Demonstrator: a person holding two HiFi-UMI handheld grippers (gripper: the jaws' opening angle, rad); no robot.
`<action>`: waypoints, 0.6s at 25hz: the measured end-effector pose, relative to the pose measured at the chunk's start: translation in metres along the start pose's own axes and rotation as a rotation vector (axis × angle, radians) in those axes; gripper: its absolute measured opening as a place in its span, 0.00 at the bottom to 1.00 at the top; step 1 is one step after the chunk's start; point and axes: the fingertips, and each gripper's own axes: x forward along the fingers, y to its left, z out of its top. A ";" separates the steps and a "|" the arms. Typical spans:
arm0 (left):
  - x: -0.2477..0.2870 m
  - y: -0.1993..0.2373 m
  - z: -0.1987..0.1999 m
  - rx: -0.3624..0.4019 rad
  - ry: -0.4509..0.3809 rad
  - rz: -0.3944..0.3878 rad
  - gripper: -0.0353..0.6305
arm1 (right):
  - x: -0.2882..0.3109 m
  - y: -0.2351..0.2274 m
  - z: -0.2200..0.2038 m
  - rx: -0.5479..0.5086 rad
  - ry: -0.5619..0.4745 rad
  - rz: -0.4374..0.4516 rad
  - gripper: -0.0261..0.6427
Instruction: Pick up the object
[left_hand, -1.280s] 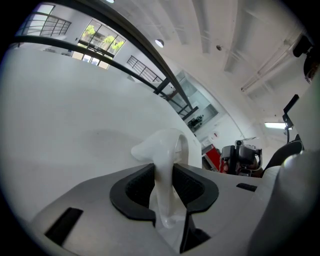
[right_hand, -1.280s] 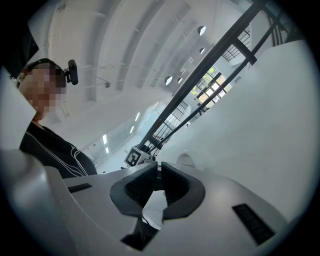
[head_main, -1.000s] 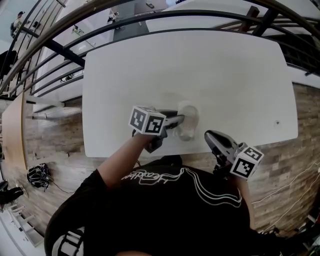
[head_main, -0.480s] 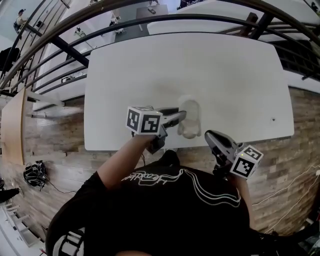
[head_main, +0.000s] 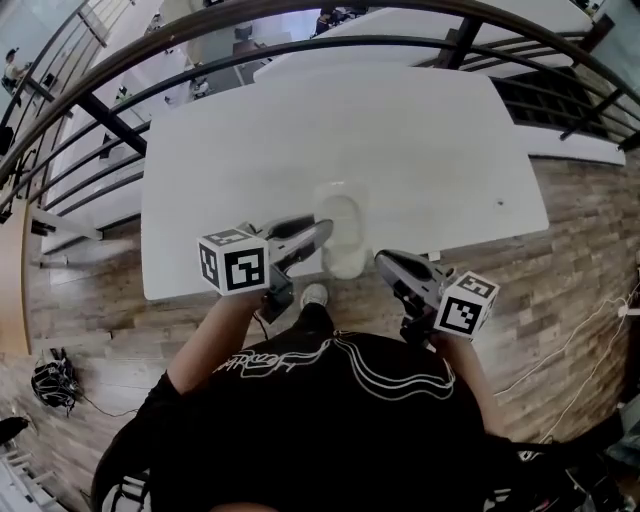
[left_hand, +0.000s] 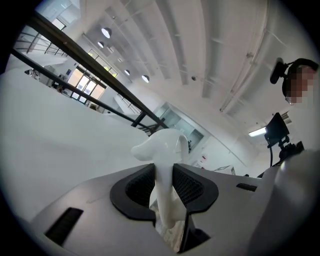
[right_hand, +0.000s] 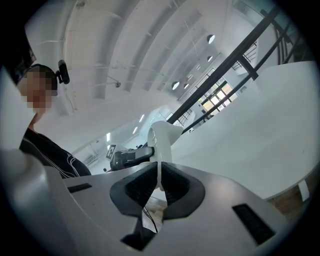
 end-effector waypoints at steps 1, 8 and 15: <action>-0.004 -0.009 0.000 0.006 -0.010 -0.007 0.23 | -0.004 0.004 0.000 -0.006 -0.002 0.001 0.08; -0.025 -0.109 -0.046 0.026 -0.064 -0.035 0.23 | -0.086 0.045 -0.031 -0.039 -0.017 0.004 0.08; -0.023 -0.180 -0.108 0.040 -0.053 -0.043 0.23 | -0.161 0.071 -0.063 -0.079 -0.031 -0.010 0.08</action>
